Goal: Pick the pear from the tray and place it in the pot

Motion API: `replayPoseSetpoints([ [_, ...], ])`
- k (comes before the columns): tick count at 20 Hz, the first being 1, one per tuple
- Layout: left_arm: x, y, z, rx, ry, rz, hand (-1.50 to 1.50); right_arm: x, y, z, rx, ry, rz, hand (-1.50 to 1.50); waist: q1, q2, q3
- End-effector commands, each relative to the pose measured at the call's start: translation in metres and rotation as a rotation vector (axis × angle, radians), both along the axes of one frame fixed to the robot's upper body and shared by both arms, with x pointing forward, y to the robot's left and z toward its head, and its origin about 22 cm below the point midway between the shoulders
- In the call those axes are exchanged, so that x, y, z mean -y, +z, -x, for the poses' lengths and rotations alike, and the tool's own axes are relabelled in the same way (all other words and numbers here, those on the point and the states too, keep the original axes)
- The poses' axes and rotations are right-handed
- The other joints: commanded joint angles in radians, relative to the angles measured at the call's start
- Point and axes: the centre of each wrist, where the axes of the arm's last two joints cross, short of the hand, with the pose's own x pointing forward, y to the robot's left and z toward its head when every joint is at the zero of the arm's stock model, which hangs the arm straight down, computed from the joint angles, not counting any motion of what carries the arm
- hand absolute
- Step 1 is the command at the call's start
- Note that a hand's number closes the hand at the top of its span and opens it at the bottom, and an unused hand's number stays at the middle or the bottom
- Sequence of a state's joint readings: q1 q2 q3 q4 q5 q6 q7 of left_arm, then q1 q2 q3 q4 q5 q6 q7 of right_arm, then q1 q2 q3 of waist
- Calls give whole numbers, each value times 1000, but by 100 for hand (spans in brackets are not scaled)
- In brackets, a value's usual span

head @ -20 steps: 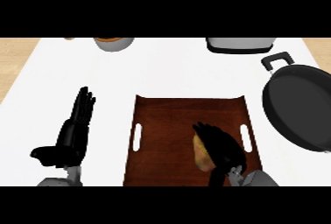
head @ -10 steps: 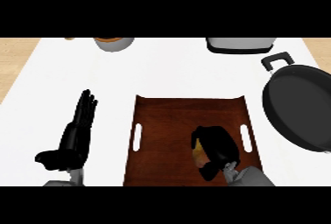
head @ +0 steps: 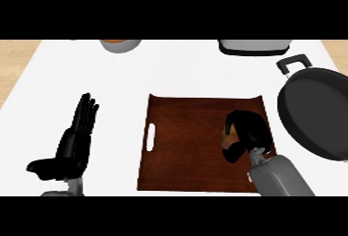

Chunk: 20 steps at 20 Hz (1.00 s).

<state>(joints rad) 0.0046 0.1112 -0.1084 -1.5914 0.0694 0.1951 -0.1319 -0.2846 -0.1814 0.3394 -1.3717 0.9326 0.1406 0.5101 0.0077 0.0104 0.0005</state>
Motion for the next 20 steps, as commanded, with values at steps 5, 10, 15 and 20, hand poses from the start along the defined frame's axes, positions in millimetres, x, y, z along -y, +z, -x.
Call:
replayPoseSetpoints([
  [5,4,8,-4,42,-16,-5,0,108,50,-64,101,-850,30,150,25,37,-1],
  [10,20,14,-12,64,-100,1,0,132,104,-100,271,-1157,136,150,108,54,-3],
  [15,30,17,-16,60,-140,-7,0,149,154,-123,429,-1306,308,150,161,58,-4],
  [20,32,20,-19,68,-171,-12,0,161,166,-135,451,-1442,453,150,187,62,-3],
])
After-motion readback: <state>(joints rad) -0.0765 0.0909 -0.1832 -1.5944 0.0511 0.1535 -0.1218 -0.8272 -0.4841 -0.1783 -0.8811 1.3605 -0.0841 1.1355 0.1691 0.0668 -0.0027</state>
